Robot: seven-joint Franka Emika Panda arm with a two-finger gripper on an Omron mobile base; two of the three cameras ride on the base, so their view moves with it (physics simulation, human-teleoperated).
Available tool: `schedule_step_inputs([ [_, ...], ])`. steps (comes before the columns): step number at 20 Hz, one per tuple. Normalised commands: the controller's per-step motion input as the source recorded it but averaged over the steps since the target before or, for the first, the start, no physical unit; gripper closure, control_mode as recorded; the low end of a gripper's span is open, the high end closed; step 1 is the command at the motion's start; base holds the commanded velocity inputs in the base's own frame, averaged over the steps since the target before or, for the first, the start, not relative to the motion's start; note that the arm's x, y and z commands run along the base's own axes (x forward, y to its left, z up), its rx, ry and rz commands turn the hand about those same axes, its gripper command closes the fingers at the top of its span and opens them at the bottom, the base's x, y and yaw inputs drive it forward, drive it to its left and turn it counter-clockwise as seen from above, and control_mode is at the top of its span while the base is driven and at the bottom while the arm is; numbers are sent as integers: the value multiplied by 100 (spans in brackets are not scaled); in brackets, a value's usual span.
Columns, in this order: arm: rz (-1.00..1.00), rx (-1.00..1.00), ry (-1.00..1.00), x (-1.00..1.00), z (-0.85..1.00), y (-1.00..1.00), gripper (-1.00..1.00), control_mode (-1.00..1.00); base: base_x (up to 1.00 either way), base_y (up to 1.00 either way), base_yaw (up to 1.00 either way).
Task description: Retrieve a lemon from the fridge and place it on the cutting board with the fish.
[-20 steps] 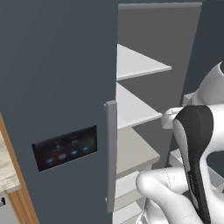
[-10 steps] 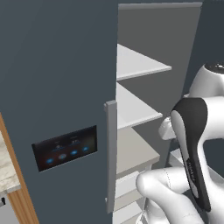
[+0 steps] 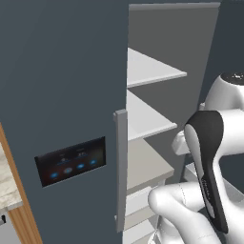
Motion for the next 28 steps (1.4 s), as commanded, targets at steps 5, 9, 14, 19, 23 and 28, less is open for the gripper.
schedule_step_inputs([
  [5, 0, 0, 0, -4, 0, 0, 100, -100, 0, 0, 0],
  [9, 0, 0, 0, -16, 0, 0, 100, 100, -27, 0, 0],
  [14, 0, 0, 0, 0, 0, 0, 100, 100, -69, 10, 0],
  [19, 0, 0, 0, 0, 0, 0, 100, 100, -69, 40, 1],
  [23, 0, 0, 0, 0, 0, 0, 100, 100, -52, 64, 21],
  [28, 0, 0, 0, 0, 0, 0, 100, 100, -49, 74, 45],
])
